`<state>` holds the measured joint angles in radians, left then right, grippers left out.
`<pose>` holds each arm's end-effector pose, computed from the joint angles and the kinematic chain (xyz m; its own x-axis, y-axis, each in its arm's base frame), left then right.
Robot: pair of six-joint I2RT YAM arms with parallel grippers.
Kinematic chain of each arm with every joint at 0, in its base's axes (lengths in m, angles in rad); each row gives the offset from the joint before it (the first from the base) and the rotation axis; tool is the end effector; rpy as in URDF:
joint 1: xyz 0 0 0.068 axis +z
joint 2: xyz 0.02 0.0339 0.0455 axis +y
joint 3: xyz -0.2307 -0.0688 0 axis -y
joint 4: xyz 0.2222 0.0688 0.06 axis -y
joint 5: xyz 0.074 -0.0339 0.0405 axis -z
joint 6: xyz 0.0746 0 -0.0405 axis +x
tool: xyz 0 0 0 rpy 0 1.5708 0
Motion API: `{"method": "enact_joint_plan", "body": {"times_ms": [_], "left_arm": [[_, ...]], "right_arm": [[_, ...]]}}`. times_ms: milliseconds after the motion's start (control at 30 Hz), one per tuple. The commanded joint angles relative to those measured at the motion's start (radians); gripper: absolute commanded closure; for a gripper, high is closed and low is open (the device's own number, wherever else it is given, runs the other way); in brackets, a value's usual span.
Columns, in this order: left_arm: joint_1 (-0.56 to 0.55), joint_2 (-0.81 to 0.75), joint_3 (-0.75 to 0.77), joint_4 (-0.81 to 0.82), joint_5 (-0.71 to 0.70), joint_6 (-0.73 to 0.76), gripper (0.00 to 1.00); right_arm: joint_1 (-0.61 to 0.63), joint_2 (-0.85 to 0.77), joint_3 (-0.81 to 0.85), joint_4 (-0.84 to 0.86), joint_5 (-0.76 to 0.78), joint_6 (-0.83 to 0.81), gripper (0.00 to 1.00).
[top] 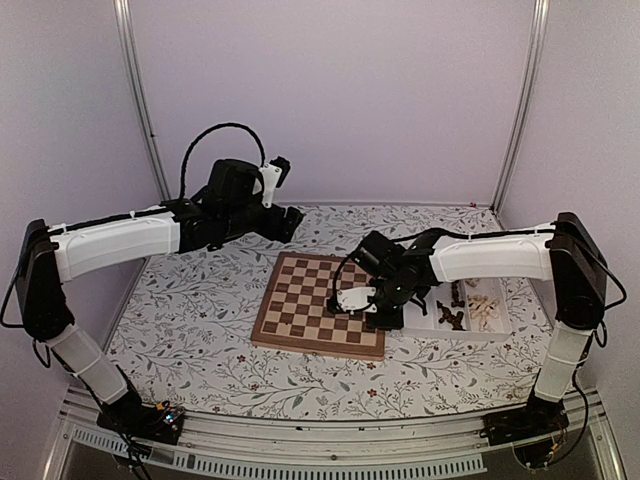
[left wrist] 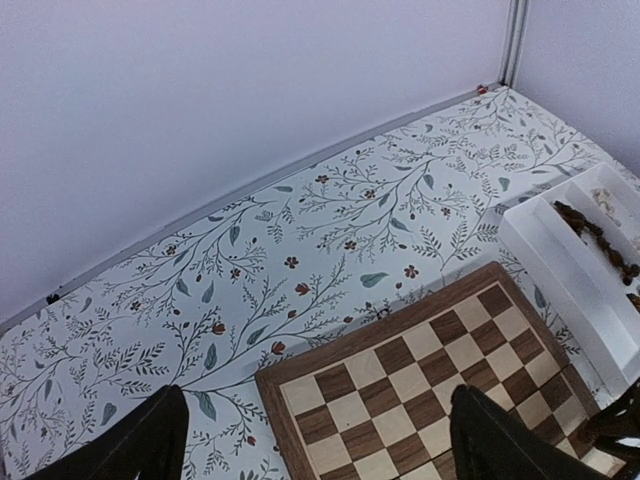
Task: Set up the chess pieces on the board
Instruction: Place the chess piece on the chessboard, then pick up the chess piece from the storage box.
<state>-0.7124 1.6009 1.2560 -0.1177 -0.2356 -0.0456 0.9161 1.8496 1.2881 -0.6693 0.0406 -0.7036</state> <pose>0.3046 -0.2401 0.2600 -0.3592 0.2516 -0.8987 0.4616 0.8848 0.0633 0.2174 0.2782 0.1277 0.0697 -0.9708 -0.2295 -0.9695 -0.0117 -0.2449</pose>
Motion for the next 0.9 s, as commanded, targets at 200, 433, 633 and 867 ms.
{"method": "enact_joint_plan", "body": {"times_ms": [200,433,633,867], "left_arm": [[0.011,-0.022,0.014,0.003,0.014,0.0,0.07],[0.011,-0.021,0.012,0.007,0.025,0.001,0.07],[0.011,-0.017,0.016,0.005,0.057,-0.006,0.07],[0.011,-0.004,0.019,0.001,0.076,-0.013,0.08]], "right_arm": [[-0.004,-0.025,0.022,-0.012,-0.047,0.026,0.6],[-0.22,-0.145,0.024,-0.062,-0.251,0.068,0.59],[-0.477,-0.254,-0.094,-0.024,-0.279,0.129,0.66],[-0.52,-0.263,-0.234,-0.014,-0.183,0.141,0.73]]}}
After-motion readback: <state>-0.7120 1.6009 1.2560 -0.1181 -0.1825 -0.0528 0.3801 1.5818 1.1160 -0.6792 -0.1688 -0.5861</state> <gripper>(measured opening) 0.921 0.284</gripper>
